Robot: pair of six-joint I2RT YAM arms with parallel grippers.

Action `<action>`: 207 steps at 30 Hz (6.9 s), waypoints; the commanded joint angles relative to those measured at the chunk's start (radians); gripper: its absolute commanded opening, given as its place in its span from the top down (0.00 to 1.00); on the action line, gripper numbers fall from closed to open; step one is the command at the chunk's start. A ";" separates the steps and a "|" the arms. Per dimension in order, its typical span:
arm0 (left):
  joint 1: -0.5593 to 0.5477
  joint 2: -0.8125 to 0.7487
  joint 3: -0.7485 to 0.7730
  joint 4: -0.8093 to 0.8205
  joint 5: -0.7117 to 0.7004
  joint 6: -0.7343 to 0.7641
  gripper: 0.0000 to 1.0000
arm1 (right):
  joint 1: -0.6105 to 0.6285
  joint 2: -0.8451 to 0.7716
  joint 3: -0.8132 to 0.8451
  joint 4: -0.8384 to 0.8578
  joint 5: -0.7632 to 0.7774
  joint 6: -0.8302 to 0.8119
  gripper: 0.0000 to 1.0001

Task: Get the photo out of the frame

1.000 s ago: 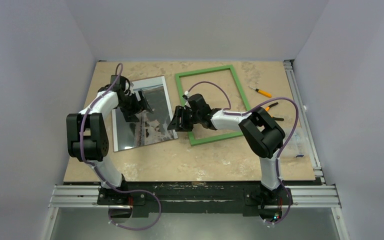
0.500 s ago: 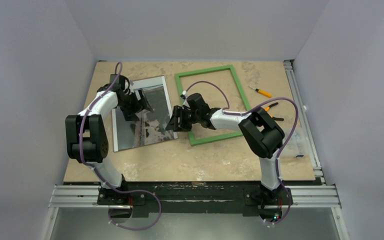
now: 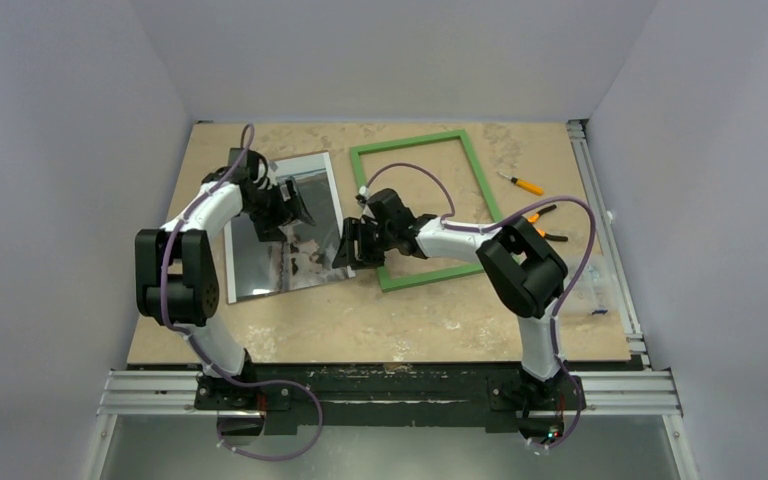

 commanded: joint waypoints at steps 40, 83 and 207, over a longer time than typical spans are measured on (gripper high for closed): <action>-0.084 0.139 0.011 0.021 0.004 -0.107 0.32 | 0.003 -0.034 0.003 -0.050 0.042 -0.027 0.51; -0.083 0.149 0.021 0.021 0.006 -0.100 0.33 | 0.003 -0.039 -0.101 0.021 0.048 0.101 0.59; -0.034 0.140 0.047 0.015 0.000 -0.139 0.34 | 0.036 0.024 0.071 -0.182 0.158 0.145 0.86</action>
